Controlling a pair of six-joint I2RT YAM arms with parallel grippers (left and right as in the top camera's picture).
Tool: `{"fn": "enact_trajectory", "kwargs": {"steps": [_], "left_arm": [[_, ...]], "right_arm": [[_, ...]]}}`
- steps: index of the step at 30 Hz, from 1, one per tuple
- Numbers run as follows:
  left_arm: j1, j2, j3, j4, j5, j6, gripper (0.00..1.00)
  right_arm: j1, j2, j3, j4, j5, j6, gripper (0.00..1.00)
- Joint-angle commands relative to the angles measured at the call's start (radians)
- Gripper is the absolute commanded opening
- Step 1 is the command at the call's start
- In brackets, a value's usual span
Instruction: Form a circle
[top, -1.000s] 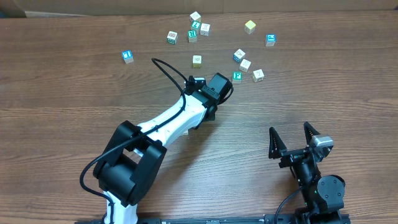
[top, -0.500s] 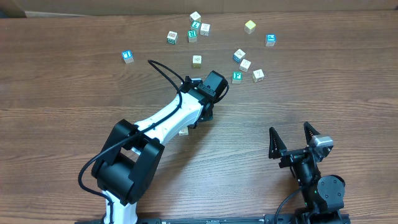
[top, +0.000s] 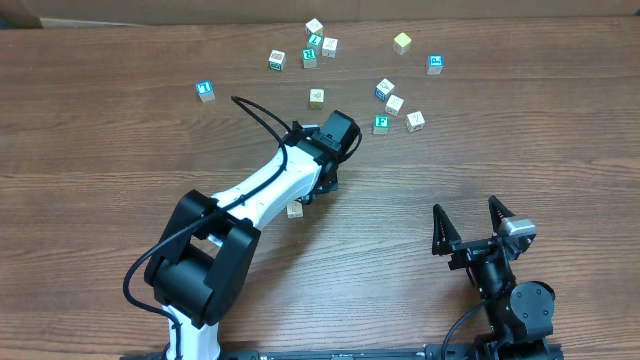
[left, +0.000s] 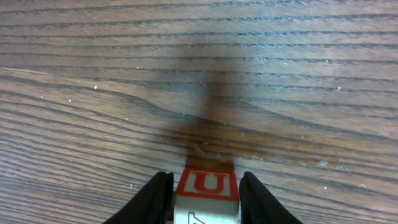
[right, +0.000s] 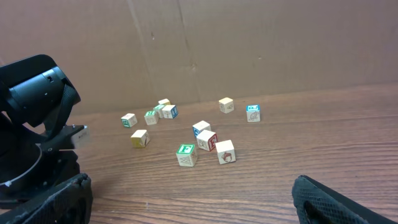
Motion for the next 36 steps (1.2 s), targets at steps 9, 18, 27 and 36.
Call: {"fn": "enact_trajectory", "kwargs": {"steps": [9, 18, 27, 36], "left_arm": [[0.003, 0.013, -0.007, -0.001, 0.005, -0.024, 0.33], [0.003, 0.013, -0.007, -0.004, 0.018, -0.024, 0.27], [0.003, 0.013, -0.007, -0.012, 0.031, -0.024, 0.26], [0.003, 0.013, -0.007, -0.019, 0.031, -0.024, 0.25]], "right_arm": [[0.004, -0.008, -0.011, 0.007, 0.009, -0.004, 1.0], [0.004, -0.008, -0.011, 0.007, 0.009, -0.004, 1.0], [0.004, -0.008, -0.011, 0.007, 0.009, -0.004, 1.0], [0.004, -0.008, -0.011, 0.007, 0.009, -0.004, 1.0]]}}
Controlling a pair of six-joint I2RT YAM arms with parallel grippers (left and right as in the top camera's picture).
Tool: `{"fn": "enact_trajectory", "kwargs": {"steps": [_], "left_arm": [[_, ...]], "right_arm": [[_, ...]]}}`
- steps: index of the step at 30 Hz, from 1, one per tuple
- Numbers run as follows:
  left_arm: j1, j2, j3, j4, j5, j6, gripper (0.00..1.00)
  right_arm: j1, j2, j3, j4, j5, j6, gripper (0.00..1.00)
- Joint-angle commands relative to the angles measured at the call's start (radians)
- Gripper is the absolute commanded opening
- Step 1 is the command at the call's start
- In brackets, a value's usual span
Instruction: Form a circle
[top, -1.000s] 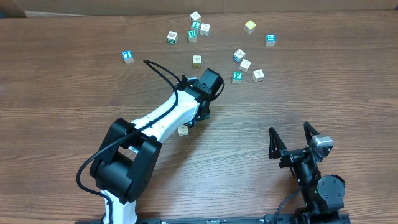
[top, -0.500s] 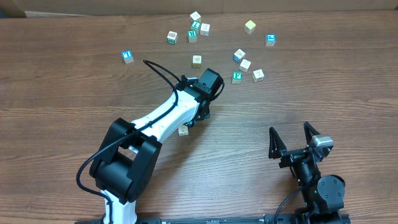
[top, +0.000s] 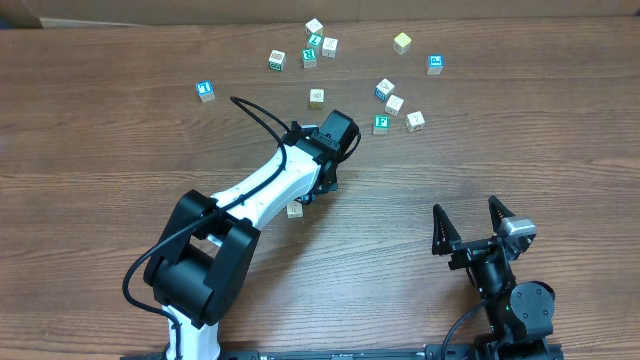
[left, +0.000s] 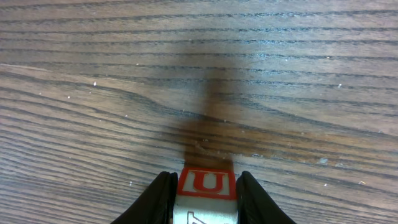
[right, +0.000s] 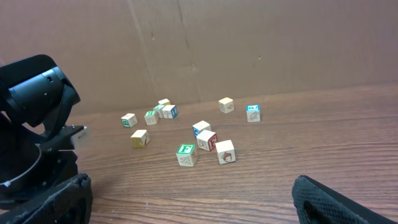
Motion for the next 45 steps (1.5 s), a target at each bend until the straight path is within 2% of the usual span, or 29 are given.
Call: {"fn": "enact_trajectory", "kwargs": {"steps": [1, 22, 26, 30, 33, 37, 45], "left_arm": [[0.003, 0.013, -0.007, -0.011, 0.023, -0.021, 0.25], [0.003, 0.013, -0.007, -0.019, 0.03, -0.017, 0.23], [0.003, 0.013, -0.007, -0.019, 0.03, -0.017, 0.27], [0.003, 0.013, -0.007, -0.018, 0.03, -0.017, 0.39], [0.006, 0.013, -0.001, 0.004, 0.029, 0.012, 0.44], [0.026, 0.013, 0.092, -0.035, 0.029, 0.071, 0.49], [0.05, 0.013, 0.428, -0.141, 0.043, 0.121, 0.48]], "right_arm": [[0.004, -0.008, -0.011, 0.006, 0.009, -0.004, 1.0], [0.004, -0.008, -0.011, 0.006, 0.009, -0.004, 1.0], [0.004, -0.008, -0.011, 0.006, 0.009, -0.004, 1.0], [0.004, -0.008, -0.011, 0.006, 0.009, -0.004, 1.0], [0.004, -0.008, -0.011, 0.006, 0.009, -0.004, 1.0], [0.004, -0.008, -0.011, 0.006, 0.009, -0.004, 1.0], [0.004, -0.008, -0.011, 0.006, 0.009, -0.004, 1.0]]}}
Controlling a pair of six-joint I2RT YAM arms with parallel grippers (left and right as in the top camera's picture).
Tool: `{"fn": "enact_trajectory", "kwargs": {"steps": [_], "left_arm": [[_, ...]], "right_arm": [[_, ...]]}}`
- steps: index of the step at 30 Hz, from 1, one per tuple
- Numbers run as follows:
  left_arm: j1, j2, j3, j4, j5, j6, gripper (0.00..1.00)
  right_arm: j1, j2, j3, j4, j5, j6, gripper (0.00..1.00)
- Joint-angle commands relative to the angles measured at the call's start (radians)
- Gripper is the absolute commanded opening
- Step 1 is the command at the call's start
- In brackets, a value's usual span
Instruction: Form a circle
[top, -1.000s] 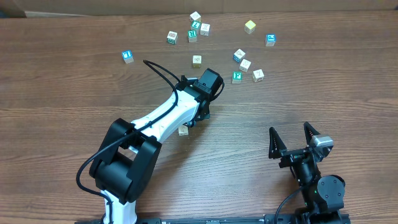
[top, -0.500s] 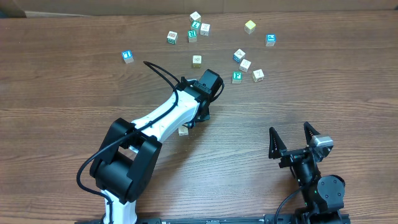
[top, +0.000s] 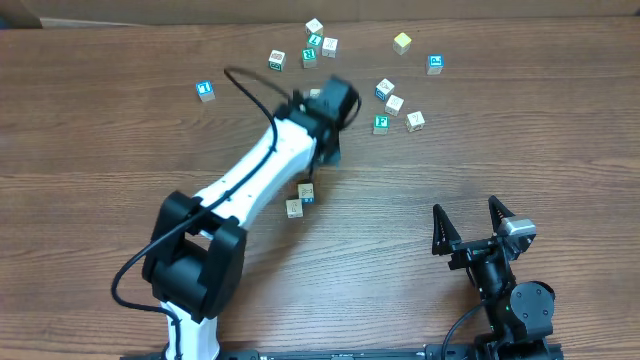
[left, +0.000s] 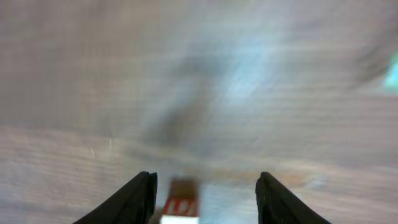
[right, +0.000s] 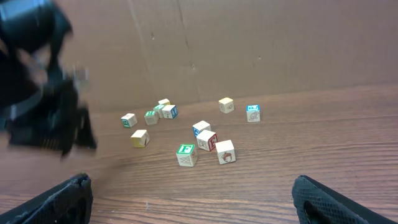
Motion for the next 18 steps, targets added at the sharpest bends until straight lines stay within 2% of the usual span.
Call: {"fn": "enact_trajectory", "kwargs": {"steps": [1, 5, 12, 18], "left_arm": [[0.003, 0.0, 0.177, 0.002, 0.034, 0.06, 0.48], [0.003, 0.0, 0.29, 0.037, 0.085, 0.073, 0.46], [0.003, 0.001, 0.311, 0.139, 0.185, 0.081, 0.44], [0.003, 0.001, 0.311, 0.162, 0.211, 0.189, 0.43]], "right_arm": [[0.004, -0.008, -0.011, 0.007, 0.009, -0.004, 1.0], [0.004, -0.008, -0.011, 0.007, 0.009, -0.004, 1.0], [0.004, -0.008, -0.011, 0.007, 0.009, -0.004, 1.0], [0.004, -0.008, -0.011, 0.007, 0.009, -0.004, 1.0]]}}
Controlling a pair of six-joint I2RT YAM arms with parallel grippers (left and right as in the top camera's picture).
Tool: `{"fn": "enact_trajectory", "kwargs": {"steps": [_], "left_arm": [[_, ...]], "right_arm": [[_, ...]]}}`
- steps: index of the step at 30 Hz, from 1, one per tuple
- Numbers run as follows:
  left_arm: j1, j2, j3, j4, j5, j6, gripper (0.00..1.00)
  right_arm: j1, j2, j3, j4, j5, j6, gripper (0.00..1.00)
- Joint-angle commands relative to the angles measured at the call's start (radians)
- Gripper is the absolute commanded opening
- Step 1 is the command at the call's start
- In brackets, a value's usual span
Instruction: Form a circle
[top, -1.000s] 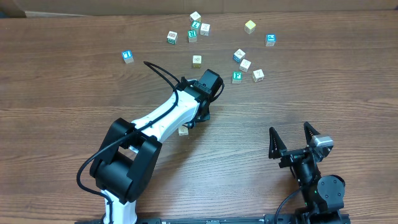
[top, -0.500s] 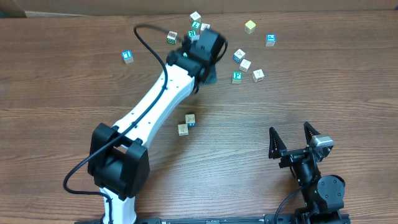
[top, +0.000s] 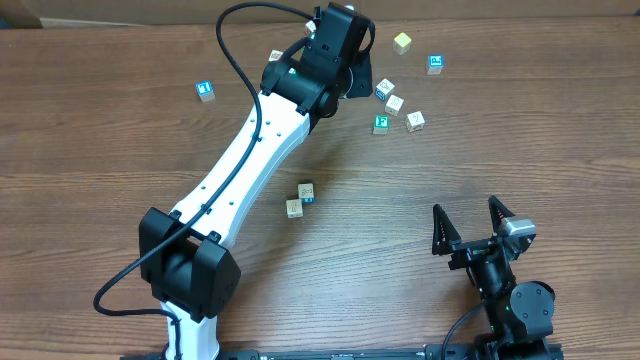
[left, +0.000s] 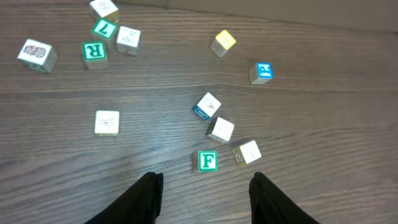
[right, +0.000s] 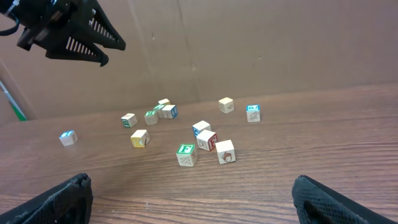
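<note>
Two small letter blocks lie side by side at mid-table, the one (top: 306, 191) just behind the other (top: 294, 208). Loose blocks are scattered at the back, among them a green F block (left: 208, 160), a yellow block (left: 224, 40), a blue block (left: 262, 71) and a green R block (left: 94, 51). My left gripper (left: 205, 199) hangs open and empty, high over that scatter, its arm (top: 270, 120) stretched far back. At the front right my right gripper (top: 480, 232) stands open, holding nothing, well away from all blocks.
A lone blue block (top: 205, 90) lies at the back left. A cardboard wall (right: 249, 43) closes off the far edge of the wooden table (top: 500, 160). The left arm's cable (top: 235, 40) loops above the back of the table.
My left gripper, open low over the mid-table pair, is now farther back and higher, above the scattered blocks. The pair of blocks stays put. The right arm has not moved.
My left gripper was shut on a red U block resting on the table beside another block, and stayed so a moment later. Then it stood open with the block left next to its neighbour. Now it hangs over the back scatter.
</note>
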Motion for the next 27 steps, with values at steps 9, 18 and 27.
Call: {"fn": "enact_trajectory", "kwargs": {"steps": [9, 18, 27], "left_arm": [[-0.005, 0.01, 0.016, 0.02, 0.087, 0.084, 0.37], [-0.026, 0.055, 0.016, -0.064, 0.122, 0.123, 0.43], [-0.088, 0.136, 0.016, -0.183, 0.103, 0.126, 0.3]], "right_arm": [[0.004, -0.008, -0.011, 0.007, 0.009, -0.004, 1.0], [0.004, -0.008, -0.011, 0.007, 0.009, -0.004, 1.0], [0.004, -0.008, -0.011, 0.007, 0.009, -0.004, 1.0]]}}
